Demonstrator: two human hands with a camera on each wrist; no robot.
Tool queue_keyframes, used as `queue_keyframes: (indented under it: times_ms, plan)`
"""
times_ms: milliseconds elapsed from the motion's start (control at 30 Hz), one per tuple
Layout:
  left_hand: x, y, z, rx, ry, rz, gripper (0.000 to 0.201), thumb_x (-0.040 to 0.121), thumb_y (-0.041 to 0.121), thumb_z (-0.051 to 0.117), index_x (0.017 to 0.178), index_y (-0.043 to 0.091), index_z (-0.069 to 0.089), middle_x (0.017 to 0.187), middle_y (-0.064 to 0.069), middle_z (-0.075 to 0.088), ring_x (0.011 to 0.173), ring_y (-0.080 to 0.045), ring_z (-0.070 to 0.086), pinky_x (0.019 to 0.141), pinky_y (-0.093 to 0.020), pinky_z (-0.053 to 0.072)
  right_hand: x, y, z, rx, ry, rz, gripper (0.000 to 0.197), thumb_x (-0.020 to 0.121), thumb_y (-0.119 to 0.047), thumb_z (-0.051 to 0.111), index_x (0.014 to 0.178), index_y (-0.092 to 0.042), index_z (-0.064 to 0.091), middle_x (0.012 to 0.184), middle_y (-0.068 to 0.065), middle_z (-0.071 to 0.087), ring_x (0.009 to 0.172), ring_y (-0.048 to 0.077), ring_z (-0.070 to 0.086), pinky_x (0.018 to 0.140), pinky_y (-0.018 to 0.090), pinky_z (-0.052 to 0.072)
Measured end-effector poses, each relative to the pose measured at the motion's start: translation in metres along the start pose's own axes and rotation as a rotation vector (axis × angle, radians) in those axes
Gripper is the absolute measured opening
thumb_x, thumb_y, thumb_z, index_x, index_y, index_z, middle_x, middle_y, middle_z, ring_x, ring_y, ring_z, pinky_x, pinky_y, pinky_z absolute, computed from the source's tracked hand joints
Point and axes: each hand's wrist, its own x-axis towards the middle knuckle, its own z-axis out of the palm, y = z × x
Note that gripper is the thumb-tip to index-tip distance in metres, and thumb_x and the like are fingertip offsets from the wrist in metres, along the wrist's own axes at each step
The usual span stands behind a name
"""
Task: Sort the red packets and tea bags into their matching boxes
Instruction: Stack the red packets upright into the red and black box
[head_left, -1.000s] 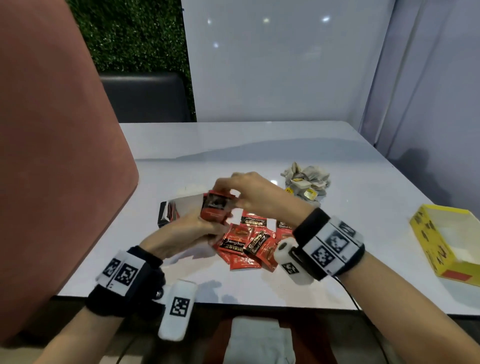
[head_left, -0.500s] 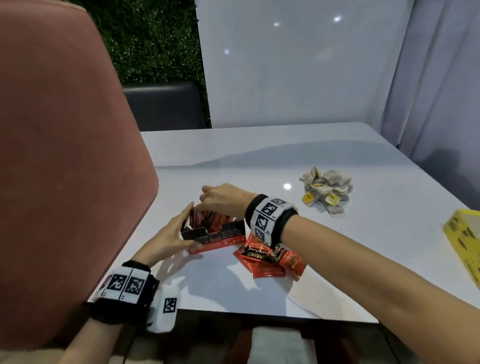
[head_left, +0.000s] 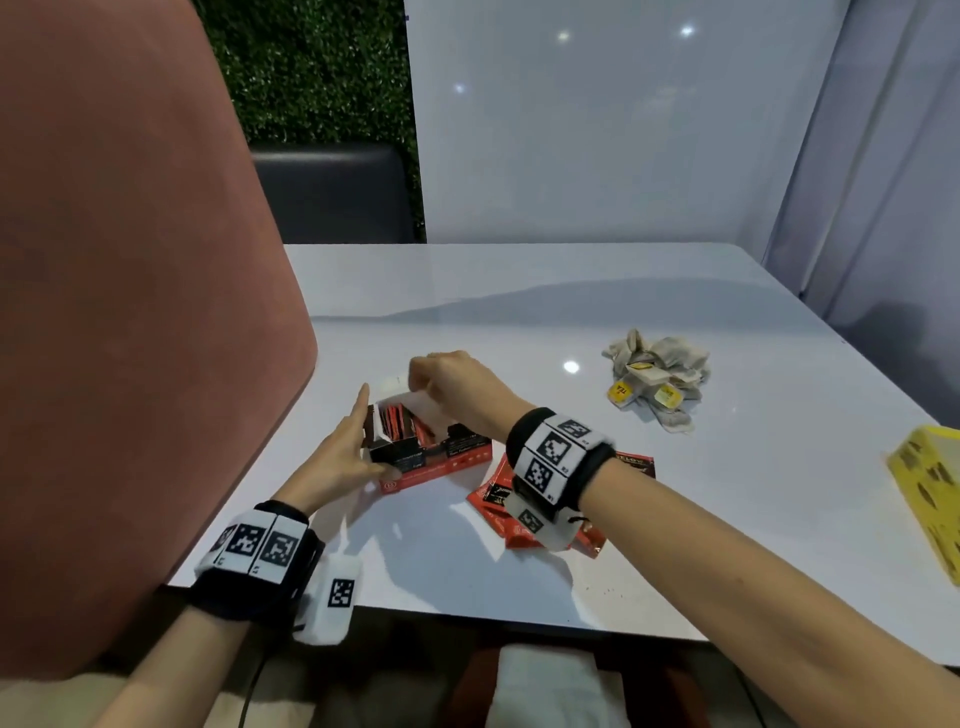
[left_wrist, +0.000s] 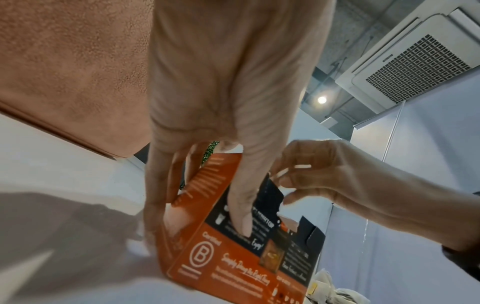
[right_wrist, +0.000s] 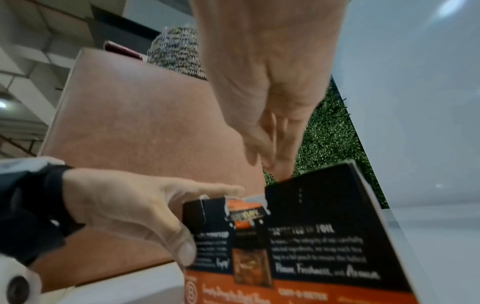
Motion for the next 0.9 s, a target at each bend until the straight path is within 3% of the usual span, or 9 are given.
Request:
queue_keyframes:
  times_ms: [167, 267, 367, 500, 600, 700, 800, 833, 900]
  plan:
    - [0.002, -0.002, 0.001, 0.033, 0.005, -0.006, 0.112, 0.074, 0.008, 0.076, 0.150, 0.023, -0.005, 0.147, -0.008, 0.036, 0.135, -0.022, 0.035, 0.110, -0.037, 0.027, 0.002, -0.009, 0.000, -0.089, -0.424, 0.242, 0.029, 0.091, -0.016, 0.055, 0.118, -0.003, 0.056, 0.114, 0.014, 0.061, 0.092, 0.024, 0.059, 0.083, 0.031, 0.048]
    - [0.001, 0.002, 0.002, 0.052, 0.007, 0.005, 0.109, 0.072, 0.007, 0.077, 0.150, 0.022, 0.004, 0.144, -0.008, 0.041, 0.132, -0.022, 0.040, 0.107, -0.036, 0.031, 0.007, -0.015, 0.001, -0.077, -0.500, 0.201, 0.029, 0.091, -0.015, 0.052, 0.119, -0.009, 0.057, 0.112, 0.011, 0.065, 0.094, 0.024, 0.060, 0.085, 0.032, 0.047]
    - [0.003, 0.003, 0.001, 0.059, 0.001, 0.010, 0.107, 0.071, 0.006, 0.078, 0.150, 0.022, 0.008, 0.144, -0.007, 0.040, 0.131, -0.022, 0.040, 0.109, -0.036, 0.031, 0.010, -0.019, 0.002, -0.075, -0.548, 0.184, 0.029, 0.092, -0.011, 0.047, 0.120, -0.013, 0.053, 0.108, 0.009, 0.066, 0.083, 0.021, 0.057, 0.079, 0.032, 0.047]
    - [0.003, 0.006, 0.003, 0.048, -0.017, 0.010, 0.108, 0.072, 0.004, 0.076, 0.150, 0.022, 0.004, 0.146, -0.007, 0.038, 0.132, -0.022, 0.039, 0.109, -0.036, 0.029, 0.005, -0.016, -0.004, -0.064, -0.513, 0.237, 0.030, 0.088, -0.009, 0.055, 0.118, -0.005, 0.056, 0.107, 0.011, 0.067, 0.082, 0.020, 0.058, 0.074, 0.029, 0.048]
    - [0.000, 0.008, 0.002, 0.026, -0.082, 0.001, 0.115, 0.072, 0.006, 0.077, 0.150, 0.020, -0.005, 0.152, -0.009, 0.026, 0.139, -0.022, 0.027, 0.111, -0.033, 0.022, -0.004, -0.009, -0.027, 0.044, -0.395, 0.265, 0.033, 0.089, -0.009, 0.058, 0.121, 0.000, 0.056, 0.110, 0.013, 0.066, 0.079, 0.019, 0.062, 0.055, 0.020, 0.050]
    - [-0.008, 0.012, -0.002, 0.167, 0.052, 0.035, 0.118, 0.069, 0.024, 0.080, 0.150, 0.023, -0.006, 0.156, -0.008, 0.014, 0.144, -0.021, 0.012, 0.114, -0.038, 0.016, -0.024, 0.003, -0.061, 0.102, -0.271, 0.244, 0.033, 0.091, -0.010, 0.056, 0.123, -0.003, 0.055, 0.114, 0.011, 0.065, 0.081, 0.019, 0.064, 0.071, 0.021, 0.053]
    - [-0.030, 0.036, 0.005, 0.176, 0.348, 0.300, 0.080, 0.079, 0.026, 0.071, 0.145, 0.023, 0.027, 0.142, -0.005, 0.040, 0.127, -0.017, 0.041, 0.105, -0.039, 0.039, -0.055, 0.025, -0.084, 0.123, -0.259, 0.309, 0.025, 0.093, -0.010, 0.053, 0.116, -0.002, 0.058, 0.093, 0.008, 0.068, 0.065, 0.013, 0.062, 0.061, 0.017, 0.051]
    - [-0.038, 0.049, 0.012, 0.165, 0.362, 0.389, 0.059, 0.083, 0.023, 0.067, 0.137, 0.019, 0.042, 0.129, -0.004, 0.052, 0.113, -0.013, 0.051, 0.097, -0.034, 0.047, -0.066, 0.032, -0.087, 0.083, -0.297, 0.333, 0.024, 0.094, -0.011, 0.051, 0.114, -0.001, 0.059, 0.086, 0.007, 0.067, 0.062, 0.012, 0.061, 0.058, 0.016, 0.051]
    - [-0.049, 0.069, 0.034, 0.221, 0.197, 0.438, 0.028, 0.088, 0.019, 0.061, 0.116, 0.013, 0.059, 0.109, -0.002, 0.064, 0.093, -0.009, 0.060, 0.081, -0.020, 0.050, -0.084, 0.042, -0.083, -0.044, -0.421, 0.385, 0.024, 0.094, -0.016, 0.052, 0.111, -0.001, 0.061, 0.080, 0.004, 0.064, 0.059, 0.010, 0.059, 0.052, 0.017, 0.049]
